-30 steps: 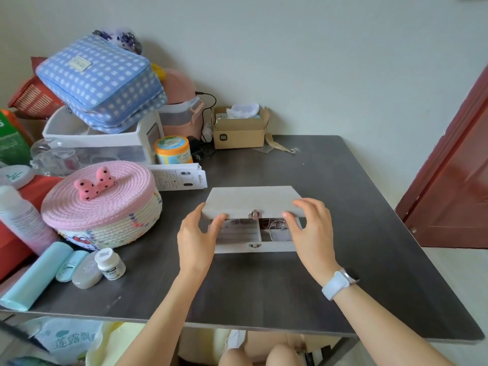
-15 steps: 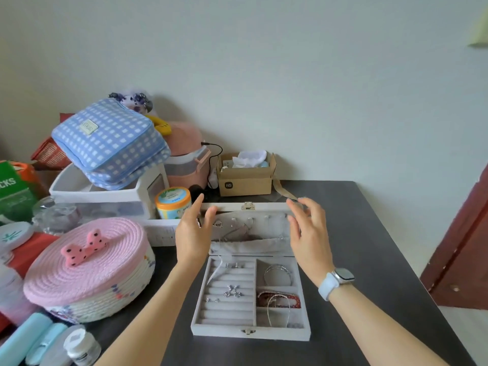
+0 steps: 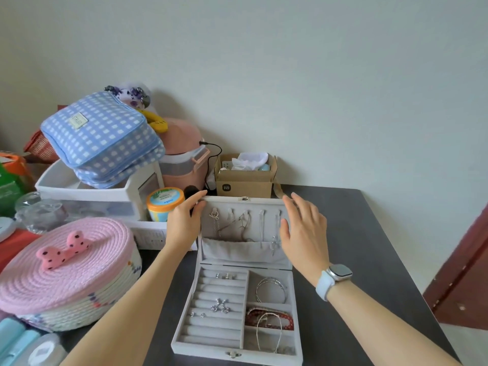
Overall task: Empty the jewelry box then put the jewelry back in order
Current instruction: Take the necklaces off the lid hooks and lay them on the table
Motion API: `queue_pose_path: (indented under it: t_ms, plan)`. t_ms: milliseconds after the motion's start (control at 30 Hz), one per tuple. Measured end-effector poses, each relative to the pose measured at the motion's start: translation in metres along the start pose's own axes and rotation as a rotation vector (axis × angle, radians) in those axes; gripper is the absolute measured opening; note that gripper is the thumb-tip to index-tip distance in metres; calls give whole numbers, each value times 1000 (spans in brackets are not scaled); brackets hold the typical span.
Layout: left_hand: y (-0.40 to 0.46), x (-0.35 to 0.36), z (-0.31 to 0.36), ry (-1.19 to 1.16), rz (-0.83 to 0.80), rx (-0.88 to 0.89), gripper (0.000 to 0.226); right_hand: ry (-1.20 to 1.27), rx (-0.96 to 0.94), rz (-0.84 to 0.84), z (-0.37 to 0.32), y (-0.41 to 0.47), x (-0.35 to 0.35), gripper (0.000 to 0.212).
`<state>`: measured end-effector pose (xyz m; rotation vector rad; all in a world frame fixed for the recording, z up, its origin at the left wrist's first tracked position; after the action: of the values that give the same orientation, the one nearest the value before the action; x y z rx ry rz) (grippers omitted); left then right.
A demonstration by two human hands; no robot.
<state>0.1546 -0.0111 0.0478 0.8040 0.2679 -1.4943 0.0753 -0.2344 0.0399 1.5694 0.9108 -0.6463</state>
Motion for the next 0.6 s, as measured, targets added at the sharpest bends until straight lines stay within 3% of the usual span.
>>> queue_pose_path:
  t_ms: [167,267,467,600]
  plan:
    - [-2,-3,-8,-108,-59,45,38,35,-136,146,-34,-3,1,26]
    - [-5,-5,-16,-164,-84,86,40,113,-155,88,-65,0,13,23]
    - [-11,-3,-33,-198,-215,102,36,243,135,-242,-109,10,36,29]
    - [-18,4,-40,-270,-230,79,41,221,292,-281,-118,20,44,29]
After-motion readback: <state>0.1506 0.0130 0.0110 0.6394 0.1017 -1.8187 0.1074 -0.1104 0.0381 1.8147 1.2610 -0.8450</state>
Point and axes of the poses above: each hand's wrist, its own y-axis towards the middle knuckle, its own x-axis out of the palm, z = x × y, the point moved 2 cm from there along y, towards the middle knuckle, and after that the axes turned 13 degrees about -z, right-handed, at the moved point
